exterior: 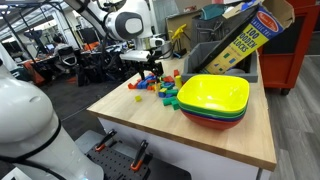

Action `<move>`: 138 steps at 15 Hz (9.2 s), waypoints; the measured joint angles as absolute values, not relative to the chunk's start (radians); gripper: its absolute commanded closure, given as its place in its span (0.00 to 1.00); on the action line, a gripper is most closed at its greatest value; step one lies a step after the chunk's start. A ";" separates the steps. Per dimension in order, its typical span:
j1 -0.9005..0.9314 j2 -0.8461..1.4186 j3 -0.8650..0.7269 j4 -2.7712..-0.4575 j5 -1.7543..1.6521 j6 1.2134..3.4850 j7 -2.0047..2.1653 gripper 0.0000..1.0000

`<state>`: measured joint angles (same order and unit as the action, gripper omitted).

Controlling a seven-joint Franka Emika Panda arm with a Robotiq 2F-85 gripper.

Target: Pick up the yellow triangular block and move it to the left of the table, pick up the orange rectangular block and move it forward on the table, lay the yellow cylindrical block on the table

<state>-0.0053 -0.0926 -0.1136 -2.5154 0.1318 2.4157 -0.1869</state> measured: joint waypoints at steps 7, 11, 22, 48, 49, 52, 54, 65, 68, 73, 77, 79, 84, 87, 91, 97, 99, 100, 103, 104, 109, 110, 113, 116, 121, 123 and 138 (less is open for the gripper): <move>0.001 -0.094 -0.062 -2.574 0.197 2.390 -0.189 0.00; 0.011 -0.094 -0.045 -2.622 0.249 2.402 -0.189 0.00; 0.023 -0.074 -0.031 -2.646 0.335 2.507 -0.186 0.00; -0.024 -0.104 -0.053 -2.568 0.235 2.518 -0.180 0.95; -0.036 -0.113 -0.064 -2.549 0.219 2.517 -0.175 0.95; -0.067 -0.128 -0.096 -2.477 0.178 2.517 -0.170 0.95; -0.083 -0.125 -0.111 -2.419 0.157 2.515 -0.170 0.95; -0.086 0.107 -0.099 -2.102 0.131 2.468 -0.173 0.95; -0.086 0.191 -0.084 -2.018 0.130 2.437 -0.176 0.95; -0.090 0.304 -0.078 -1.927 0.123 2.370 -0.196 0.95; -0.098 0.379 -0.075 -1.875 0.110 2.327 -0.213 0.95; -0.098 0.414 -0.074 -1.844 0.089 2.311 -0.213 0.95; -0.098 0.489 -0.071 -1.754 0.044 2.271 -0.215 0.95; -0.101 0.520 -0.071 -1.716 0.035 2.248 -0.231 0.95; -0.111 0.548 -0.072 -1.688 -0.015 2.235 -0.235 0.41; -0.110 0.547 -0.067 -1.658 -0.098 2.236 -0.253 0.00; -0.112 0.528 -0.057 -1.653 -0.096 2.236 -0.281 0.00; -0.113 0.515 -0.050 -1.653 -0.092 2.236 -0.295 0.00; -0.126 0.473 -0.023 -1.653 -0.053 2.230 -0.347 0.00; -0.132 0.461 -0.014 -1.653 -0.032 2.221 -0.368 0.00; -0.154 0.410 0.016 -1.675 0.045 2.178 -0.457 0.00; -0.153 0.399 0.018 -1.687 0.045 2.176 -0.465 0.00; -0.145 0.361 0.020 -1.752 0.045 2.176 -0.467 0.00; -0.139 0.324 0.020 -1.829 0.043 2.176 -0.467 0.00; -0.125 0.271 0.020 -1.937 0.042 2.177 -0.467 0.00; -0.115 0.251 0.020 -1.976 0.043 2.178 -0.467 0.00; -0.015 0.125 0.053 -2.203 0.044 2.248 -0.463 0.00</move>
<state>-0.0150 0.1251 0.0525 -2.2031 0.0440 2.2484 -0.4633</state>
